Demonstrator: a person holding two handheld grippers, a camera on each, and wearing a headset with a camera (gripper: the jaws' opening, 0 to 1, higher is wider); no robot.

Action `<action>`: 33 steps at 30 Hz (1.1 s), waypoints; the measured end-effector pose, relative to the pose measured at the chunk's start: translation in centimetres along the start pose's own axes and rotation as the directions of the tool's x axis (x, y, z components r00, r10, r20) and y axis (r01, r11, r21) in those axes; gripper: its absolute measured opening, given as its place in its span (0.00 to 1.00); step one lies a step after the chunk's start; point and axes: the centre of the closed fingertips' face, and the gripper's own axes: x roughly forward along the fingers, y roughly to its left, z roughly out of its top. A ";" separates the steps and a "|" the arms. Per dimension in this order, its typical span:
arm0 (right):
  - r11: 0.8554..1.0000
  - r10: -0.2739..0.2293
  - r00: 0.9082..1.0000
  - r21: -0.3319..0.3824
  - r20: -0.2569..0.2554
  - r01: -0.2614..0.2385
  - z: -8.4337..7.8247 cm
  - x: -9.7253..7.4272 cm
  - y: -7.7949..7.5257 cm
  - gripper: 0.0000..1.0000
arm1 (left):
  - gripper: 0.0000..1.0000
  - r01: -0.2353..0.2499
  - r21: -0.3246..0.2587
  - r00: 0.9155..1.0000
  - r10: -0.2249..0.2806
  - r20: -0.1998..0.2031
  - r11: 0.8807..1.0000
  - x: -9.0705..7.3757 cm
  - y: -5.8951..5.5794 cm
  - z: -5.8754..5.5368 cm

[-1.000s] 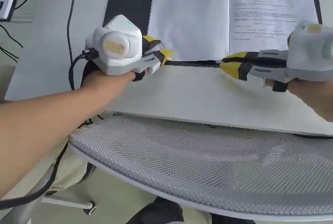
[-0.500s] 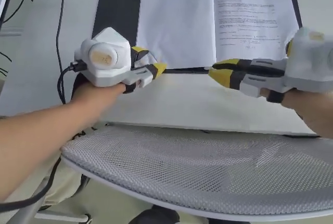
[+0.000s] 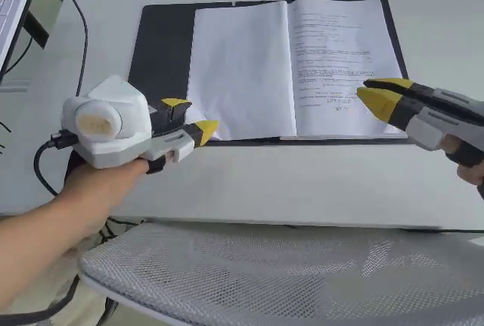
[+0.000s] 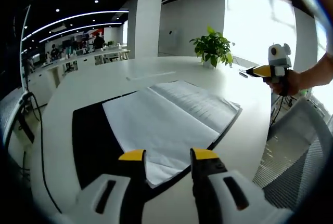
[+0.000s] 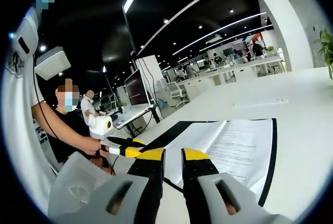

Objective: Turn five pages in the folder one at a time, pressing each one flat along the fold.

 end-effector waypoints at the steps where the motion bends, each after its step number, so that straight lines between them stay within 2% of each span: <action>1: 1.000 -0.027 1.000 -0.003 0.008 0.027 0.2 -0.5 -0.5 0.11 | 0.33 -0.006 -0.005 1.000 0.006 0.012 1.000 -0.3 0.0 0.5; 3: 0.998 -0.056 0.998 0.012 0.023 0.056 0.5 -1.5 -1.2 0.12 | 0.33 -0.006 -0.011 1.000 0.006 0.021 1.000 -0.8 -0.2 1.1; 5: 0.994 -0.109 0.994 0.009 0.020 0.109 0.6 -2.7 -2.2 0.12 | 0.32 -0.017 -0.016 0.999 0.018 0.033 1.000 -1.3 -0.3 1.6; 6: 0.993 -0.115 0.993 0.031 0.036 0.114 0.8 -3.3 -2.4 0.12 | 0.32 -0.019 -0.029 0.999 0.020 0.049 0.999 -1.6 -0.5 2.1; 13: 0.982 -0.189 0.982 0.024 0.023 0.188 0.4 -6.0 -3.7 0.12 | 0.32 -0.035 -0.041 0.998 0.038 0.051 0.999 -2.5 -1.4 2.5; 15: 0.975 -0.220 0.975 0.055 0.043 0.217 0.6 -6.8 -3.9 0.14 | 0.32 -0.040 -0.056 0.997 0.043 0.060 0.998 -3.0 -1.8 2.8; 16: 0.971 -0.238 0.971 0.044 0.035 0.237 0.6 -7.3 -4.0 0.14 | 0.32 -0.041 -0.059 0.997 0.045 0.067 0.997 -3.2 -2.0 3.0; 18: 0.971 -0.237 0.971 0.046 0.037 0.235 0.6 -7.9 -3.8 0.14 | 0.33 -0.045 -0.067 0.996 0.050 0.074 0.997 -3.7 -2.3 3.4; 19: 0.968 -0.250 0.968 0.048 0.033 0.248 0.6 -8.3 -3.7 0.15 | 0.33 -0.045 -0.078 0.995 0.052 0.087 0.996 -4.1 -2.4 3.7; 25: 0.963 -0.267 0.963 0.052 0.033 0.266 0.6 -9.8 -3.4 0.15 | 0.33 -0.064 -0.096 0.992 0.074 0.105 0.993 -5.8 -2.6 4.4; 28: 0.964 -0.263 0.964 0.046 0.033 0.261 0.6 -9.8 -2.9 0.15 | 0.33 -0.077 -0.111 0.989 0.091 0.118 0.991 -6.9 -2.5 4.4; 33: 0.967 -0.256 0.966 0.027 0.031 0.255 0.6 -9.6 -2.4 0.16 | 0.33 -0.094 -0.116 0.989 0.106 0.106 0.989 -7.9 -2.3 3.6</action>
